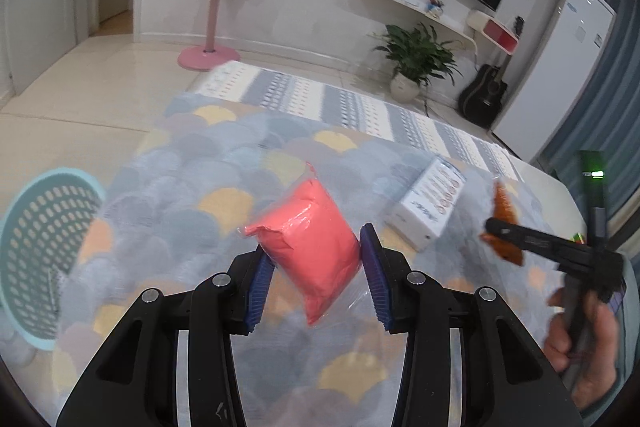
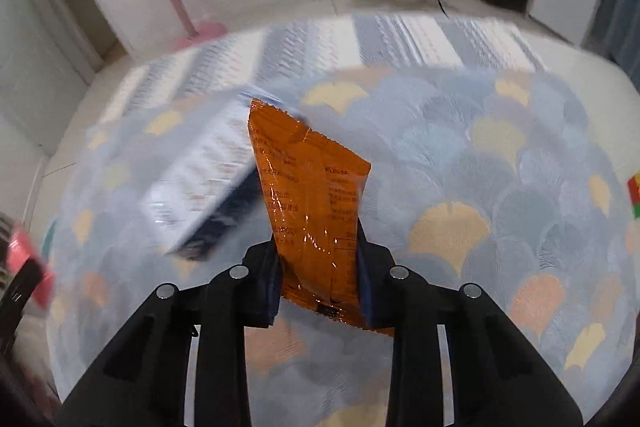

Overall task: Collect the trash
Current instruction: 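Carry both packets over the blue basket and open both tools to drop them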

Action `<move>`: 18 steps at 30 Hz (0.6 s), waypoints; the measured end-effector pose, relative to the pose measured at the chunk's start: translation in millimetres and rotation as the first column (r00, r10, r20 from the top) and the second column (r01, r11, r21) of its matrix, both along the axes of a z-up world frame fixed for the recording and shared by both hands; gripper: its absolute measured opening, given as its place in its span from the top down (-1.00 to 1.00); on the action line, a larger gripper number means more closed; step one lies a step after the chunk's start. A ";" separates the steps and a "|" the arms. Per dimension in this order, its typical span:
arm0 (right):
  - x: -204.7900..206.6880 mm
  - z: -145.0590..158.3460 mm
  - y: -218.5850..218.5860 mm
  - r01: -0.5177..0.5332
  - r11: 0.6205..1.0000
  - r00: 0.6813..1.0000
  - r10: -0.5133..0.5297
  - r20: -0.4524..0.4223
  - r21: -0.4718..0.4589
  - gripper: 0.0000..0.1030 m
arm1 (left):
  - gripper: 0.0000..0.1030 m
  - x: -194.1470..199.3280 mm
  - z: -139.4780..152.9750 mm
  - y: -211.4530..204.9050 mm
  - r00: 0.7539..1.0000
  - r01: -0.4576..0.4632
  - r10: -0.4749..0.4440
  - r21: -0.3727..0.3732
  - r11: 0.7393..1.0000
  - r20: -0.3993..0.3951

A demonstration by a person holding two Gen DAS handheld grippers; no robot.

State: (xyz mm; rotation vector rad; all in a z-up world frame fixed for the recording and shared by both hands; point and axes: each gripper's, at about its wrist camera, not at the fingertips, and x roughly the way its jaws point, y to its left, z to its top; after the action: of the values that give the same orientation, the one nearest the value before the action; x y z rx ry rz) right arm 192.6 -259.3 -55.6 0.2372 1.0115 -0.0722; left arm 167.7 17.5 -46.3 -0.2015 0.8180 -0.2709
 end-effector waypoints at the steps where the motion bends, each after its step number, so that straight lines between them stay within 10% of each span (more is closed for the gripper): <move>1: -2.0 10.0 9.0 -0.019 1.000 1.000 0.019 0.023 -0.001 0.47 | 0.20 -0.6 1.8 8.7 1.000 -0.012 0.012 -0.005 1.000 0.005; 10: -4.1 84.5 151.3 -0.316 0.948 0.931 0.318 0.181 -0.040 0.47 | 0.20 -9.2 29.8 101.1 0.984 -0.167 0.171 -0.078 0.983 0.054; 18: 4.4 91.2 286.6 -0.541 0.840 0.822 0.538 0.184 -0.038 0.47 | 0.20 -15.5 37.0 212.7 0.937 -0.334 0.342 -0.112 0.936 0.066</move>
State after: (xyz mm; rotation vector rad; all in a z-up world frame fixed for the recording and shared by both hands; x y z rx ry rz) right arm 197.0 27.3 35.6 -0.0378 0.8575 0.4726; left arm 152.2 230.2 -9.3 -0.4173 0.6722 0.0053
